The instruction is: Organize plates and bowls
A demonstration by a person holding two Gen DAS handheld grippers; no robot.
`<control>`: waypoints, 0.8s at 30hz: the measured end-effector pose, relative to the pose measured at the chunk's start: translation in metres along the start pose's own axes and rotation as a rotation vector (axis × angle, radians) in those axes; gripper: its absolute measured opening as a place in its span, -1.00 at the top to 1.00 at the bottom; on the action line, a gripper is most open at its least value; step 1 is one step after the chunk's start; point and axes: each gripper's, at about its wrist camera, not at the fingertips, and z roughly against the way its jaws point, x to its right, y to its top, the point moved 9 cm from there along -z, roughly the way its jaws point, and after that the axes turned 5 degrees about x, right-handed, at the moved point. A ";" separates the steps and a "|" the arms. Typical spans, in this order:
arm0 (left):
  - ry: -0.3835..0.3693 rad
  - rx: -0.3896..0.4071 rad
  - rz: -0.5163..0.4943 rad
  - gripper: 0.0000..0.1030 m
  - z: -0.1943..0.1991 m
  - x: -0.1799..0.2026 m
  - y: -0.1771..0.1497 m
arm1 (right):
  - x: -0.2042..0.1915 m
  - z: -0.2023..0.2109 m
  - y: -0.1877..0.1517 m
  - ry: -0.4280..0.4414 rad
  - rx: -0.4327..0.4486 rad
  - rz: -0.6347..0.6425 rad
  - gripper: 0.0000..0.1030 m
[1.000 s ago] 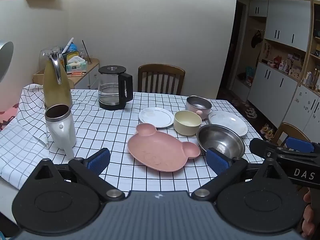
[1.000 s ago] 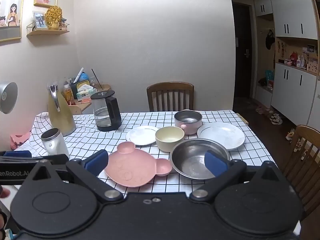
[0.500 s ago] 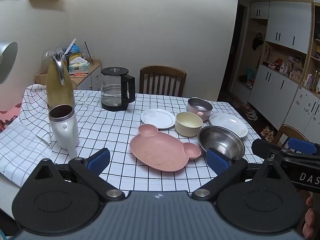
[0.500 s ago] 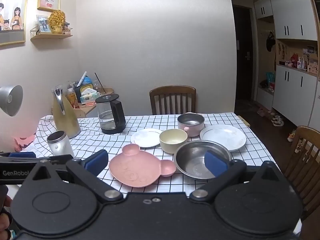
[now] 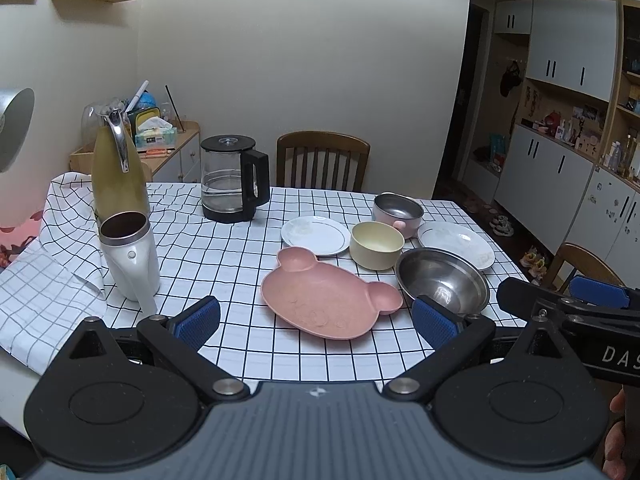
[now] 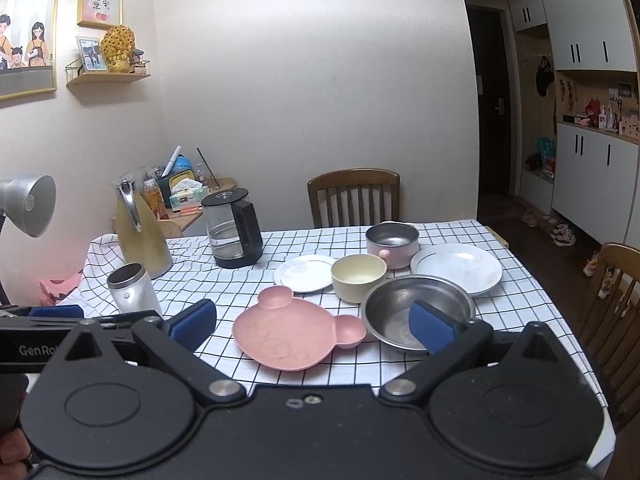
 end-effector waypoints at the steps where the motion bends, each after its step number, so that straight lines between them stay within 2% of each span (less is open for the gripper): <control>1: 0.002 0.000 -0.001 -0.99 0.000 0.000 0.000 | -0.001 0.001 0.000 0.003 0.001 -0.001 -1.00; 24: -0.018 -0.023 0.006 -0.99 -0.010 0.007 0.000 | 0.005 -0.002 0.000 -0.016 -0.007 -0.006 -1.00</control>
